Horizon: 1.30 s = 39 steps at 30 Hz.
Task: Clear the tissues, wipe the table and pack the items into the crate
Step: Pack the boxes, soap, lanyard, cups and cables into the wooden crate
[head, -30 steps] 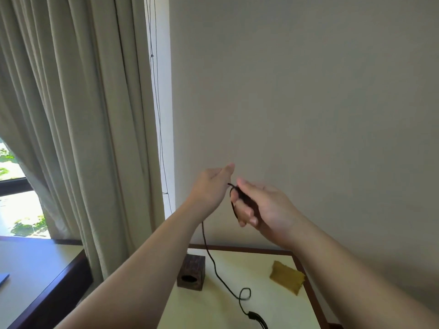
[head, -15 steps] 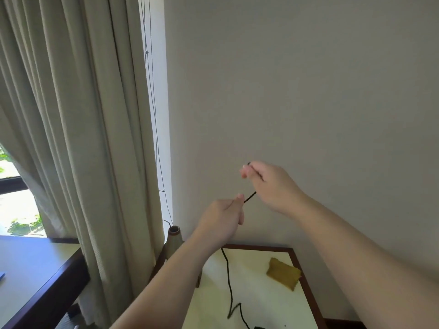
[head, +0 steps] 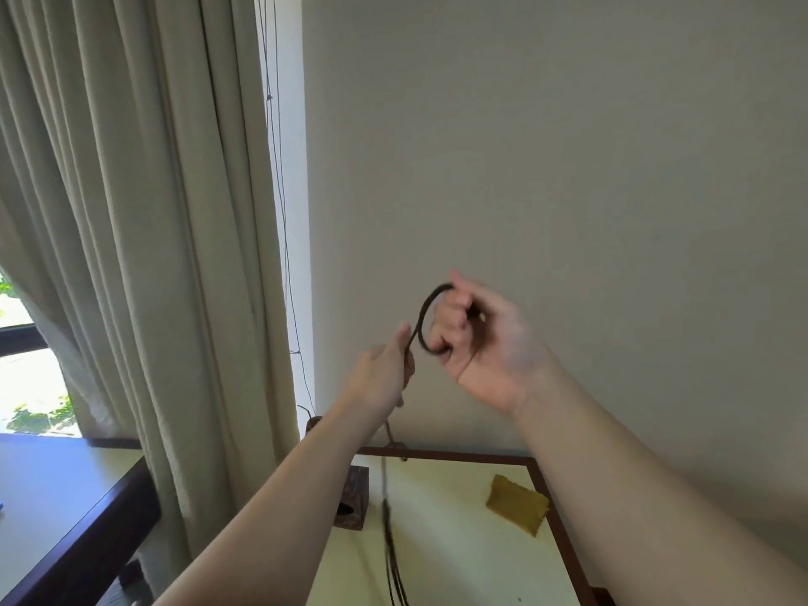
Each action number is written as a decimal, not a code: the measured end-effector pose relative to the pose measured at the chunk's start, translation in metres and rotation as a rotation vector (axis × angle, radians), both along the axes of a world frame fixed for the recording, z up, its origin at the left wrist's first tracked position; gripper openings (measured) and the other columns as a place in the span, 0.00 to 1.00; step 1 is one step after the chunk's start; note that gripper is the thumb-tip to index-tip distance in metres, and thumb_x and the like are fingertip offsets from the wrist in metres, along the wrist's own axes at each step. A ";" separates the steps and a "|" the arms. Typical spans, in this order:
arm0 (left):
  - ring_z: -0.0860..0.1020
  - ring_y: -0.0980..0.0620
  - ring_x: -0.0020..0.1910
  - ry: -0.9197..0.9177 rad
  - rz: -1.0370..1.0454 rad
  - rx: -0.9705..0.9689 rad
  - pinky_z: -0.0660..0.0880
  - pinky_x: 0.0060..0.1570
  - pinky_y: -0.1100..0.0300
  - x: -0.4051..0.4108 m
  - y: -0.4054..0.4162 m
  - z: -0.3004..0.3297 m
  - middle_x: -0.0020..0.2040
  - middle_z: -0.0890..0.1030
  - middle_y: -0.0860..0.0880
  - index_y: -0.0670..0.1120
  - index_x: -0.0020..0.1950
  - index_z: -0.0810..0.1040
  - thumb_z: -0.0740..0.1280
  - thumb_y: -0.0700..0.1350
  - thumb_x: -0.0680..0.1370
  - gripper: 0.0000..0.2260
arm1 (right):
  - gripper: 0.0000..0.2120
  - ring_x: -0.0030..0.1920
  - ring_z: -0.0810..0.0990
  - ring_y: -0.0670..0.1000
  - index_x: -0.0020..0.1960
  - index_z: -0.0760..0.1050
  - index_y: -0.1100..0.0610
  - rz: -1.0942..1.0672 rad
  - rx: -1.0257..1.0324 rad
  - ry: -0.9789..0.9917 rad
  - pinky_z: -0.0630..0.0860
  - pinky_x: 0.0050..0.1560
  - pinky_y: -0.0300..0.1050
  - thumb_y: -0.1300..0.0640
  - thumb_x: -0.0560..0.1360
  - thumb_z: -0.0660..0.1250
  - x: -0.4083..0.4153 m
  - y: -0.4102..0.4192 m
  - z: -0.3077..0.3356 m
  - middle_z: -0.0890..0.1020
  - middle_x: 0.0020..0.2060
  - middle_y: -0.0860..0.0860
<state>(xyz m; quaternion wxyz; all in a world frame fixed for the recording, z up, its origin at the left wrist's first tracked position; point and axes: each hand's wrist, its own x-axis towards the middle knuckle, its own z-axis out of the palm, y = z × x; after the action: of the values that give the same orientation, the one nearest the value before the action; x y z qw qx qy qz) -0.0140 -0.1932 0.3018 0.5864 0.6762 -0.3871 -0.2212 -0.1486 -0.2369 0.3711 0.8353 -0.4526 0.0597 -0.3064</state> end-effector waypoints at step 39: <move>0.61 0.52 0.27 0.240 -0.399 -0.234 0.55 0.28 0.58 0.037 0.032 -0.029 0.43 0.84 0.42 0.45 0.51 0.88 0.80 0.48 0.69 0.13 | 0.18 0.17 0.64 0.42 0.31 0.70 0.53 0.245 -0.218 0.255 0.76 0.33 0.41 0.54 0.72 0.77 -0.042 -0.054 -0.011 0.68 0.19 0.45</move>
<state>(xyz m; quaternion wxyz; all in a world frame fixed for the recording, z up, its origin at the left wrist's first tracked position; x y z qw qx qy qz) 0.0232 -0.1609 0.2730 0.6473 0.4829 -0.4635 -0.3649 -0.1910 -0.2905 0.3602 0.7980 -0.5794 0.0760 -0.1472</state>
